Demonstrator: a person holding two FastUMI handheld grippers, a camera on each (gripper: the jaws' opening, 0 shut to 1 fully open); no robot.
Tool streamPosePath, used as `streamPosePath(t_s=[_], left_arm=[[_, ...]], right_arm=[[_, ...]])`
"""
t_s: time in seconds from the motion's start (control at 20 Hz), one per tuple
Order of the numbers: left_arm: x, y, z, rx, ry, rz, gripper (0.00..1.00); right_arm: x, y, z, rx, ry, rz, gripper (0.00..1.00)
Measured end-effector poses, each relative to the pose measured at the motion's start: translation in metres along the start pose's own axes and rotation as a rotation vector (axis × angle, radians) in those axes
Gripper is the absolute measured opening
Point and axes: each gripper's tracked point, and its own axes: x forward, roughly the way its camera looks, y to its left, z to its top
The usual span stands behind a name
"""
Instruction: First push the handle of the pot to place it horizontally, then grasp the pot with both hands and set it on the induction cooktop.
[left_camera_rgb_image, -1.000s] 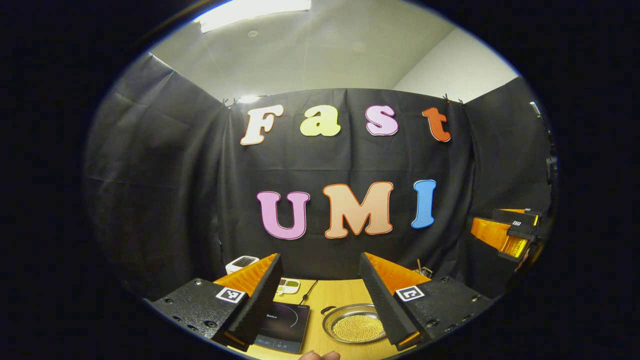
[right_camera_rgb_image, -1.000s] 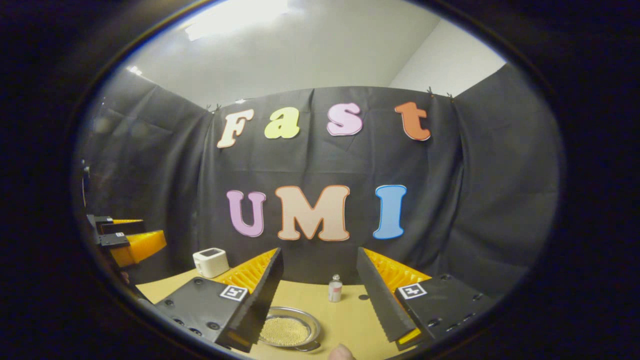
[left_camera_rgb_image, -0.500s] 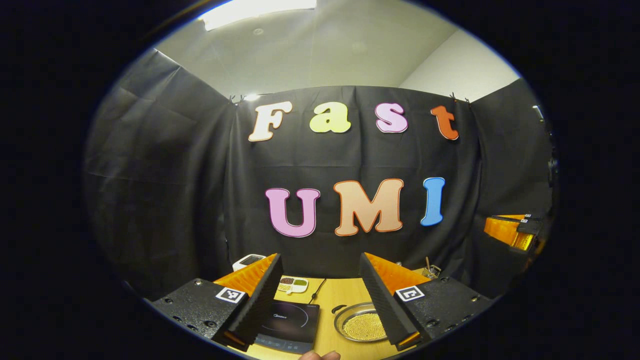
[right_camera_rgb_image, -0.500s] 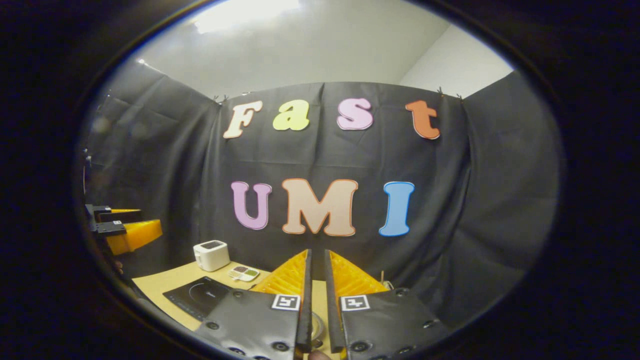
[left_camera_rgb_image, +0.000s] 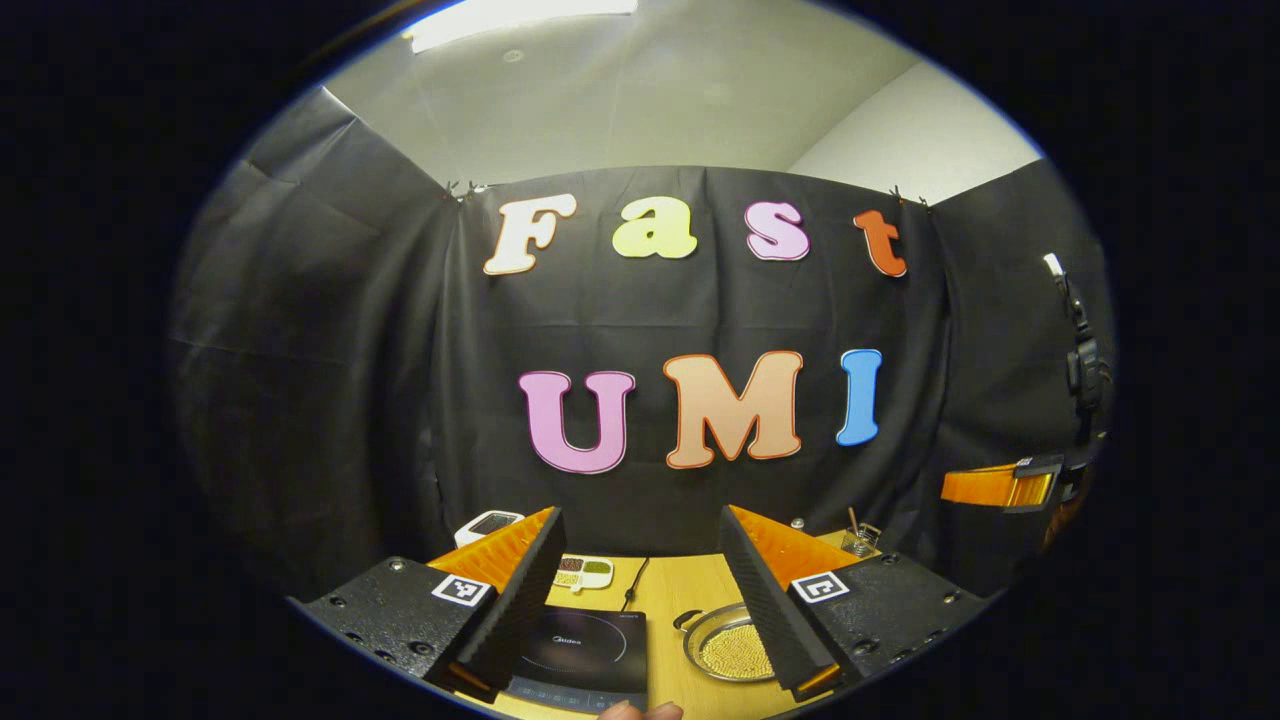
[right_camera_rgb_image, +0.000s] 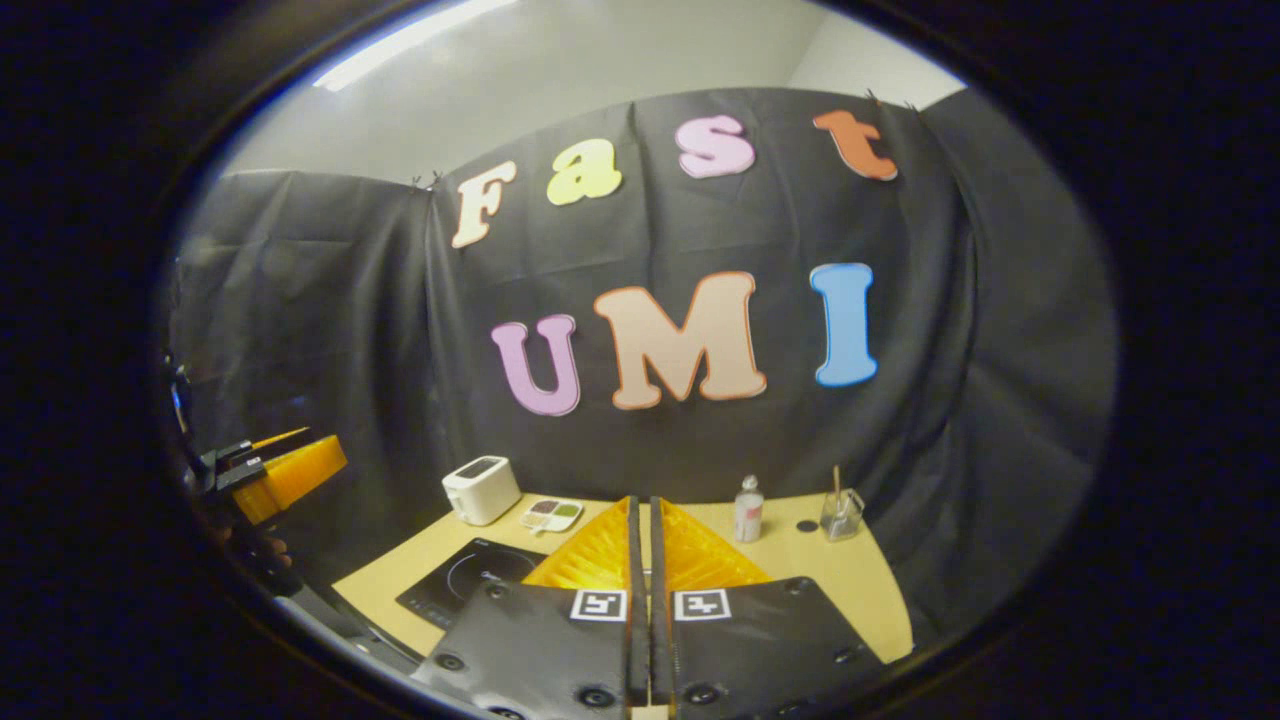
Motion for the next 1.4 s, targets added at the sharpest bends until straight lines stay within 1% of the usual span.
streamPosePath(t_s=[0.05, 0.1, 0.15, 0.2, 0.3, 0.4, 0.45, 0.5, 0.55, 0.6, 0.65, 0.7, 0.75, 0.8, 0.85, 0.9, 0.95, 1.0, 1.05, 1.1, 1.15, 1.2, 1.25, 1.3, 1.35, 1.4], left_arm=[[0.002, 0.001, -0.003, -0.004, 0.006, -0.010, 0.94], [0.004, 0.002, -0.009, -0.006, 0.017, -0.017, 0.94], [0.006, 0.003, -0.015, -0.008, 0.032, -0.023, 0.94], [0.009, 0.002, -0.020, -0.010, 0.047, -0.027, 0.94], [0.019, 0.001, -0.031, -0.011, 0.071, -0.032, 0.94], [0.031, 0.004, -0.036, 0.001, 0.084, -0.016, 0.94], [0.038, 0.003, -0.039, 0.003, 0.090, -0.005, 0.94], [0.044, 0.002, -0.042, 0.000, 0.103, 0.004, 0.94], [0.049, 0.000, -0.047, -0.004, 0.114, 0.011, 0.94], [0.056, -0.003, -0.050, -0.006, 0.124, 0.017, 0.94], [0.062, -0.004, -0.055, -0.002, 0.139, 0.025, 0.94], [0.068, -0.005, -0.059, 0.005, 0.156, 0.036, 0.94], [0.074, -0.007, -0.063, 0.009, 0.169, 0.047, 0.94], [0.081, -0.010, -0.064, 0.012, 0.180, 0.055, 0.94], [0.087, -0.013, -0.068, 0.012, 0.189, 0.064, 0.94], [0.092, -0.018, -0.069, 0.009, 0.200, 0.072, 0.94], [0.096, -0.021, -0.074, 0.009, 0.215, 0.081, 0.94], [0.100, -0.023, -0.076, 0.013, 0.227, 0.090, 0.94], [0.102, -0.025, -0.078, 0.019, 0.238, 0.100, 0.94], [0.104, -0.028, -0.081, 0.027, 0.250, 0.110, 0.94], [0.105, -0.030, -0.084, 0.035, 0.259, 0.119, 0.94], [0.105, -0.032, -0.086, 0.043, 0.272, 0.126, 0.94], [0.104, -0.035, -0.089, 0.049, 0.280, 0.133, 0.94], [0.105, -0.038, -0.091, 0.052, 0.289, 0.133, 0.94], [0.104, -0.040, -0.094, 0.058, 0.298, 0.133, 0.94], [0.105, -0.041, -0.095, 0.066, 0.306, 0.134, 0.94]], right_arm=[[0.004, -0.006, -0.005, -0.002, 0.013, -0.011, 0.03], [0.007, -0.004, -0.017, -0.006, 0.035, 0.000, 0.02], [0.012, -0.004, -0.026, -0.004, 0.057, 0.003, 0.00], [0.014, -0.002, -0.036, 0.016, 0.080, 0.016, 0.02], [0.026, -0.003, -0.053, 0.085, 0.128, 0.048, 0.03], [0.040, -0.006, -0.076, 0.148, 0.200, 0.089, 0.02], [0.046, -0.011, -0.094, 0.166, 0.243, 0.102, 0.00], [0.053, -0.019, -0.109, 0.169, 0.273, 0.106, 0.03], [0.056, -0.021, -0.123, 0.166, 0.311, 0.131, 0.00], [0.061, -0.024, -0.136, 0.159, 0.343, 0.147, 0.02], [0.065, -0.027, -0.150, 0.147, 0.369, 0.164, 0.00], [0.070, -0.030, -0.160, 0.131, 0.396, 0.184, 0.00], [0.074, -0.033, -0.172, 0.108, 0.421, 0.204, 0.02], [0.078, -0.036, -0.183, 0.083, 0.449, 0.222, 0.00], [0.081, -0.039, -0.195, 0.059, 0.477, 0.240, 0.00], [0.085, -0.041, -0.208, 0.037, 0.508, 0.257, 0.03], [0.087, -0.044, -0.222, 0.015, 0.540, 0.274, 0.03], [0.087, -0.043, -0.237, 0.007, 0.581, 0.305, 0.03], [0.085, -0.042, -0.254, -0.007, 0.619, 0.331, 0.00], [0.084, -0.043, -0.269, -0.028, 0.653, 0.358, 0.02], [0.083, -0.044, -0.284, -0.048, 0.687, 0.386, 0.03], [0.081, -0.044, -0.297, -0.064, 0.720, 0.416, 0.00], [0.078, -0.046, -0.309, -0.084, 0.750, 0.441, 0.03], [0.078, -0.050, -0.318, -0.107, 0.774, 0.458, 0.03], [0.077, -0.053, -0.328, -0.125, 0.803, 0.469, 0.00], [0.076, -0.055, -0.336, -0.130, 0.835, 0.485, 0.02]])
